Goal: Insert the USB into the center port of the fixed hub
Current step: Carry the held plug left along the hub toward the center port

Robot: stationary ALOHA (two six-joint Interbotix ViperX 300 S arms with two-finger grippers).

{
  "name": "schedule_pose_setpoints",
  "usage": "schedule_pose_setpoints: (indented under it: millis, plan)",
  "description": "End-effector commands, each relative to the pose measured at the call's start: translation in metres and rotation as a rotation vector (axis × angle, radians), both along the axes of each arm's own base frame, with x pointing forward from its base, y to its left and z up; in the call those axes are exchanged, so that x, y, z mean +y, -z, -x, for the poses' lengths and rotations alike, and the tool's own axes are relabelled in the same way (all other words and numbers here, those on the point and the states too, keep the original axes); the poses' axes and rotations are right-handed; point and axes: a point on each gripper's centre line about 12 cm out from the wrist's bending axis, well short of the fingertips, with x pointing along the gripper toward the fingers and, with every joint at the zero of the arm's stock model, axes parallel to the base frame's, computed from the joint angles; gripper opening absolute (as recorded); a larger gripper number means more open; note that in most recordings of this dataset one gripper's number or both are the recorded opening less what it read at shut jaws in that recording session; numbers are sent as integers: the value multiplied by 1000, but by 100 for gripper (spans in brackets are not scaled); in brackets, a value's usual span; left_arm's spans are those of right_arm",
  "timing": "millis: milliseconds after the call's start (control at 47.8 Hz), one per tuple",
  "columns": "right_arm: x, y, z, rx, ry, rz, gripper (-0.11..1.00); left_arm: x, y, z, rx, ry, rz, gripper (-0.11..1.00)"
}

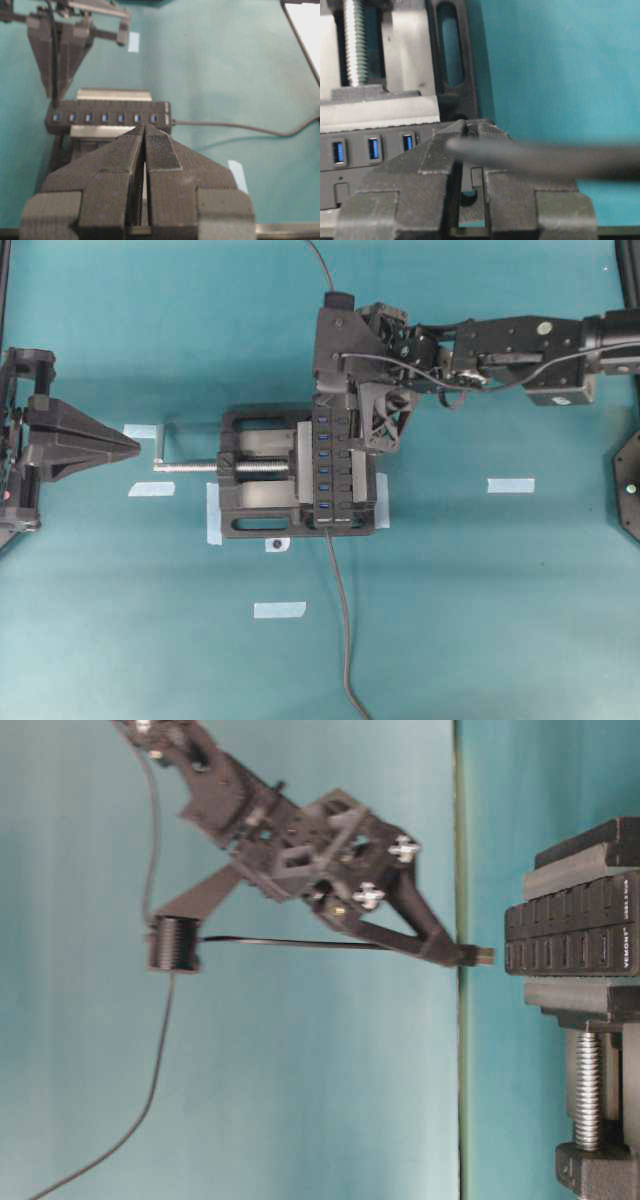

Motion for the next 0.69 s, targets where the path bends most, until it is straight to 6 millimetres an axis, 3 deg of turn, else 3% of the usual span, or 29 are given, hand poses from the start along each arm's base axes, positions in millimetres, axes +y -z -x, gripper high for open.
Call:
schedule_pose_setpoints:
  millis: [0, 669]
  plan:
    - [2, -26, -4, -62, 1, 4, 8, 0, -5, -2, -12, 1, 2, 0]
    - [21, -32, -8, -33, -37, -10, 8, 0, -4, -2, -9, 1, 0, 0]
